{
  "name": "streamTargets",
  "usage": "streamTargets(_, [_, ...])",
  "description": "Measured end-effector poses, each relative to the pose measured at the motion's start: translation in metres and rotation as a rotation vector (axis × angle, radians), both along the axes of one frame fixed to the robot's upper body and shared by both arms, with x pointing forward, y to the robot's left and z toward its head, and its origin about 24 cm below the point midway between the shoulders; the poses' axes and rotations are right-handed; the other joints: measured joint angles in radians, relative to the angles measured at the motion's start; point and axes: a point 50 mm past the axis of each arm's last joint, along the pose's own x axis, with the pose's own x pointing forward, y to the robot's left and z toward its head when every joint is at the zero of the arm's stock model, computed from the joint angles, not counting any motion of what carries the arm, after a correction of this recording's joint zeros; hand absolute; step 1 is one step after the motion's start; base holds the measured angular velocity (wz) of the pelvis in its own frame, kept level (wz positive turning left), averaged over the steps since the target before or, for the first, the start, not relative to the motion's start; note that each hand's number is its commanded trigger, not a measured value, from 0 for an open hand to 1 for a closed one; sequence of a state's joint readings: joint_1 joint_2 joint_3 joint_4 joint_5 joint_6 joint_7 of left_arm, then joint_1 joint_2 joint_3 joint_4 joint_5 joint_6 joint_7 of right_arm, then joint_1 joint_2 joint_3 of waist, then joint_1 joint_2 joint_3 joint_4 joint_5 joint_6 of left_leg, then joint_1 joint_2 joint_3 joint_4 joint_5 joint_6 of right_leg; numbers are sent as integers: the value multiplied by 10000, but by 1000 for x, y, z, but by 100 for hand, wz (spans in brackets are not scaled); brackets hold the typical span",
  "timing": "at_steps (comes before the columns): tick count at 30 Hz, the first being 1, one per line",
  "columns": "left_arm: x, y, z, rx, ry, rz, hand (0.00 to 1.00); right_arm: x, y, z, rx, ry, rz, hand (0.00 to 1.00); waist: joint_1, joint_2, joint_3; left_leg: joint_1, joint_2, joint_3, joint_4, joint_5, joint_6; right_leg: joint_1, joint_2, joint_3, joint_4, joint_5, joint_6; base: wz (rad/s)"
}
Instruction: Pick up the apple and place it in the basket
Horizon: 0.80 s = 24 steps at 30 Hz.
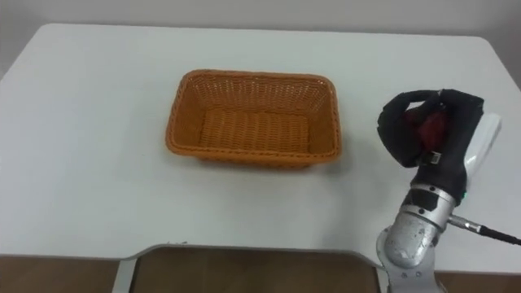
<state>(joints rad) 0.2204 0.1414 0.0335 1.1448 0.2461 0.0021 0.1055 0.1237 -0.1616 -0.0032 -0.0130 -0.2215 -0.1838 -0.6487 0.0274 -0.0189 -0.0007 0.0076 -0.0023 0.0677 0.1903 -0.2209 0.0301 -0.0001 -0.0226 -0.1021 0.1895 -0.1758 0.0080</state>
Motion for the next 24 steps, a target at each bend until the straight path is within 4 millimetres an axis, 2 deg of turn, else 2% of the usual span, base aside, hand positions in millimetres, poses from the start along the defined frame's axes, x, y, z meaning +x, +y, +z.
streamTargets(8, [7, 0, 1, -131, -184, 27, 0, 5, 13, 12, -805, -138, 1111, 100, 74, -48, -68, -133, 2, -19, 79, 10, -7, -128, -4, -44, -44, 6, -8, 0])
streamTargets(11, [20, 0, 1, -220, -448, -166, 0, 6, 19, 10, -813, 39, 1550, 100, 99, -18, -38, -129, 1, -12, 64, 10, -7, -136, 0, -20, -57, 6, -8, -1])
streamTargets(13, [28, 0, 2, -310, -622, -248, 0, 8, 24, 9, -816, 165, 1913, 100, 118, 19, 13, -136, 11, 11, 61, 10, -8, -156, 11, 10, -50, 6, -9, -2])
streamTargets(17, [42, -2, 3, -430, -944, -380, 0, 12, 27, 12, -852, 110, 2200, 100, 151, 61, 46, -146, 18, 49, 60, 10, -8, -177, 15, 35, -42, 9, -12, -2])
streamTargets(19, [43, -2, 4, -468, -974, -396, 0, 13, 29, 13, -873, 123, 2299, 100, 211, 61, 46, -140, 22, 39, 57, 11, -9, -167, 20, 37, -40, 9, -14, 0])
streamTargets(24, [42, -2, 3, -613, -840, -356, 0, 20, 31, 18, -1166, 150, 2618, 100, 615, 52, 50, -56, 21, -14, -30, 20, -22, -111, 32, 13, -51, 10, -14, 2])
